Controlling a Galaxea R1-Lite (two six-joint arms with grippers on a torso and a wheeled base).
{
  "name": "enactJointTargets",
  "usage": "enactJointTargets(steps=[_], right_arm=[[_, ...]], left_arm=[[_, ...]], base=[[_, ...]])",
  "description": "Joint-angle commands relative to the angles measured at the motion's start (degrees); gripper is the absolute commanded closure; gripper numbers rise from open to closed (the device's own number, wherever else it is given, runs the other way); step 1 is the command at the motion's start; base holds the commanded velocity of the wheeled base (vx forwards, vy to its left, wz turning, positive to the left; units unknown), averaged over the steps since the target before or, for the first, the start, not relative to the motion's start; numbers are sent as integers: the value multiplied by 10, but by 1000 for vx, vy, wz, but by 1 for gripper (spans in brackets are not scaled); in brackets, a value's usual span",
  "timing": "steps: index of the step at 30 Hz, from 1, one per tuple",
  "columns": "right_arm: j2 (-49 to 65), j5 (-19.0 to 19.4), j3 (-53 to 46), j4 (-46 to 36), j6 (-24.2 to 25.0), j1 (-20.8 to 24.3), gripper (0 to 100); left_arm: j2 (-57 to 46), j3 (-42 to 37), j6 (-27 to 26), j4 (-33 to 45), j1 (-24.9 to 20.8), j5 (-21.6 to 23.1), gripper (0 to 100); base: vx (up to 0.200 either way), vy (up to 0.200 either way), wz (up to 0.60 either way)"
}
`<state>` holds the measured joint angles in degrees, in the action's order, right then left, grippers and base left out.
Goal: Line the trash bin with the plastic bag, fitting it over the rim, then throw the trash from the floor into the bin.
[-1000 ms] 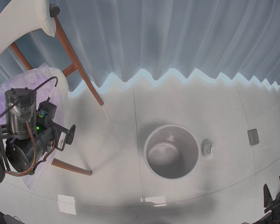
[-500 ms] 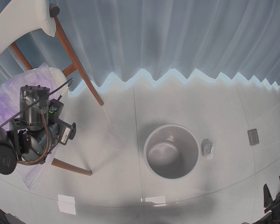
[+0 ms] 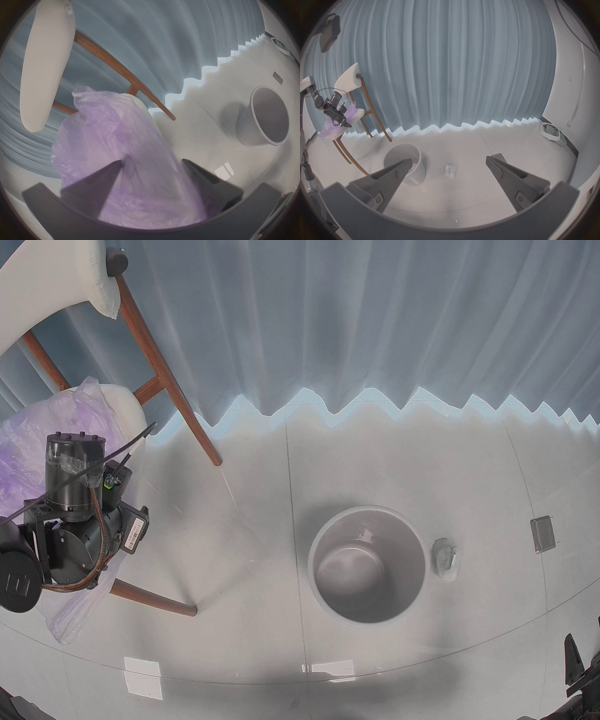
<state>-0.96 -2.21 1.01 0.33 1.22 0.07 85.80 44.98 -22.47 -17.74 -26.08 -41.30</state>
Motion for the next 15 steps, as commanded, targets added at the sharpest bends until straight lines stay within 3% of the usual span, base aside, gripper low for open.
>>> enactJointTargets(steps=[1,8,15], right_arm=[[10,0,-10,0,0,0,0],[10,0,-10,1,0,0,0],[10,1,-10,0,0,0,0]], left_arm=[[-4,-13,1,-13,9,3,100],[-36,-20,23,-12,27,58,100],[-86,-38,91,-12,26,138,100]], base=[[0,0,0],[0,0,0],[0,0,0]])
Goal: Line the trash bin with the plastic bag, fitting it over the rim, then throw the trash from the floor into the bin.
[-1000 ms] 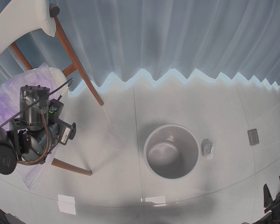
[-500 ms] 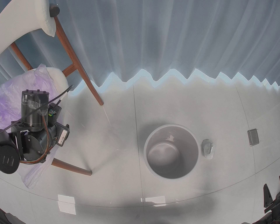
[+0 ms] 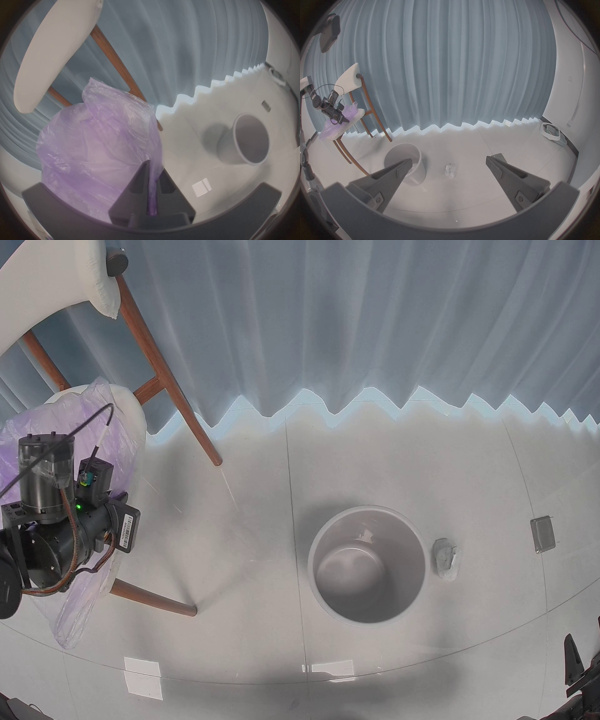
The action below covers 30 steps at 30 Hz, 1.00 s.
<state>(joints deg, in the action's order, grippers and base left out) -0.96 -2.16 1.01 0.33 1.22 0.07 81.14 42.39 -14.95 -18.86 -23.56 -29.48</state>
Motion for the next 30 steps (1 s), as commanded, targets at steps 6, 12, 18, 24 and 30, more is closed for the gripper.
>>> enactJointTargets(steps=[6,12,18,24,30], right_arm=[[10,0,-10,0,0,0,0],[10,0,-10,0,-1,0,0],[10,0,-10,0,-2,0,0],[10,0,-10,0,-2,0,0],[10,0,-10,0,-2,0,0]], left_arm=[[-137,-95,120,-2,10,171,100],[-213,-115,229,-4,12,281,100],[-309,-158,314,-6,20,374,100],[-369,-165,422,-8,12,377,100],[-376,-162,462,-8,-6,397,100]], base=[[0,0,0],[0,0,0],[0,0,0],[0,0,0],[0,0,0]])
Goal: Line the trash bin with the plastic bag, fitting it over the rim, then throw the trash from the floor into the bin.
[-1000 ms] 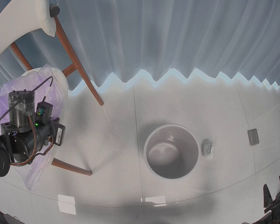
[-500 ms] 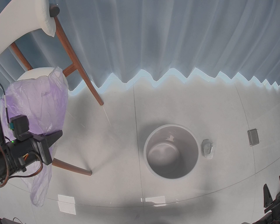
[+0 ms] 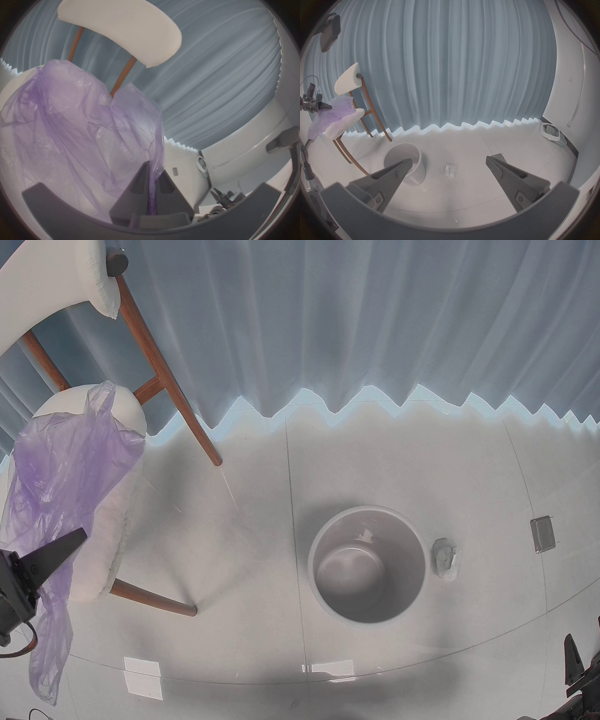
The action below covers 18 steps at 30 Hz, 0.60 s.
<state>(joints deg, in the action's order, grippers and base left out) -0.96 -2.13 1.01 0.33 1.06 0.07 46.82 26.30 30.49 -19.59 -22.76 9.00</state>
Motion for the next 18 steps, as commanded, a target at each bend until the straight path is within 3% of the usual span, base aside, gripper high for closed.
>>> enactJointTargets(steps=[1,2,3,4,6,8,9,10,18], right_arm=[[10,0,-10,0,1,0,0],[10,0,-10,0,1,0,0],[10,0,-10,0,1,0,0],[10,0,-10,0,1,0,0],[10,0,-10,0,3,0,0],[10,0,-10,0,2,0,0],[10,0,-10,0,2,0,0],[10,0,-10,0,3,0,0],[10,0,-10,0,3,0,0]], left_arm=[[-34,4,16,-1,-19,36,100],[-34,4,16,-1,-19,36,100],[-35,5,29,-1,-27,81,100],[-35,5,30,-1,-28,86,100],[-35,1,32,-1,-40,176,100],[-33,3,32,0,-40,224,100],[-33,3,32,0,-40,224,100],[-26,6,32,-1,-37,263,100],[47,39,33,-2,-47,347,100]], base=[[0,0,0],[0,0,0],[0,0,0],[0,0,0],[0,0,0],[0,0,0],[0,0,0],[0,0,0],[0,0,0]])
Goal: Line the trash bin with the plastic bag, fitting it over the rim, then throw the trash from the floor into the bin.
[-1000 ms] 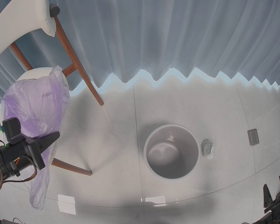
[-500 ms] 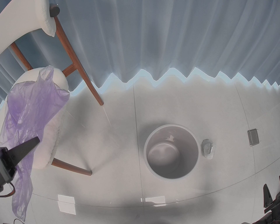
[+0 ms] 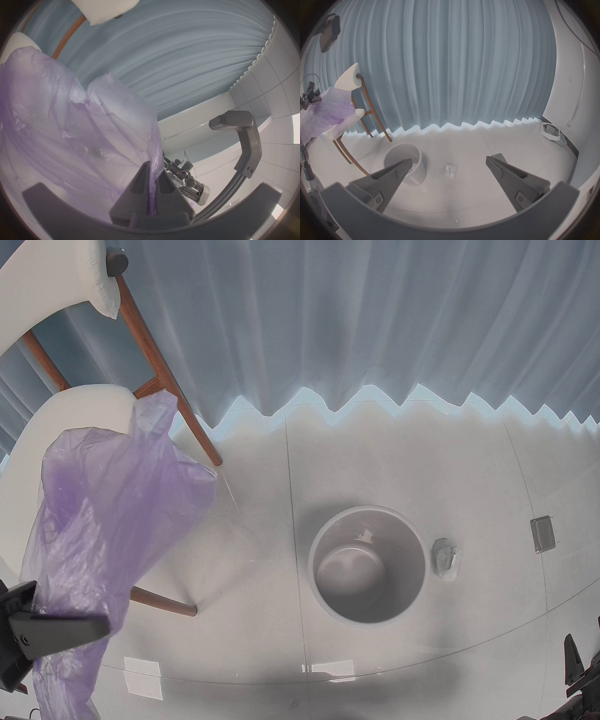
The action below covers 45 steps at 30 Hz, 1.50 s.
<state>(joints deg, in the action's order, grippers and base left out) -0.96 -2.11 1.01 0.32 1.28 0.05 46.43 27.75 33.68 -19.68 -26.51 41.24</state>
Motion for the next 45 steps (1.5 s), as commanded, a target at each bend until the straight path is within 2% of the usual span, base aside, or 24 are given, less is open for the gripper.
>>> enactJointTargets(steps=[1,8,14,18,22,24,32,38,45], right_arm=[[10,0,-10,0,0,0,0],[10,0,-10,0,0,0,0],[10,0,-10,0,0,0,0],[10,0,-10,0,0,0,0],[10,0,-10,0,0,0,0],[10,0,-10,0,0,0,0],[10,-1,-10,0,1,0,0],[10,-2,-10,0,3,0,0],[10,-2,-10,0,4,0,0]], left_arm=[[66,35,1,-1,-13,34,100],[160,103,1,-34,-33,82,100],[262,149,1,-121,-68,84,100],[309,177,1,-150,-83,85,100],[340,198,1,-162,-101,85,100],[369,222,1,-164,-130,85,100],[456,317,0,-165,-188,85,100],[511,363,1,-200,-194,84,100],[524,366,7,-205,-176,81,100]], base=[[0,0,0],[0,0,0],[0,0,0],[0,0,0],[0,0,0],[0,0,0],[0,0,0],[0,0,0],[0,0,0]])
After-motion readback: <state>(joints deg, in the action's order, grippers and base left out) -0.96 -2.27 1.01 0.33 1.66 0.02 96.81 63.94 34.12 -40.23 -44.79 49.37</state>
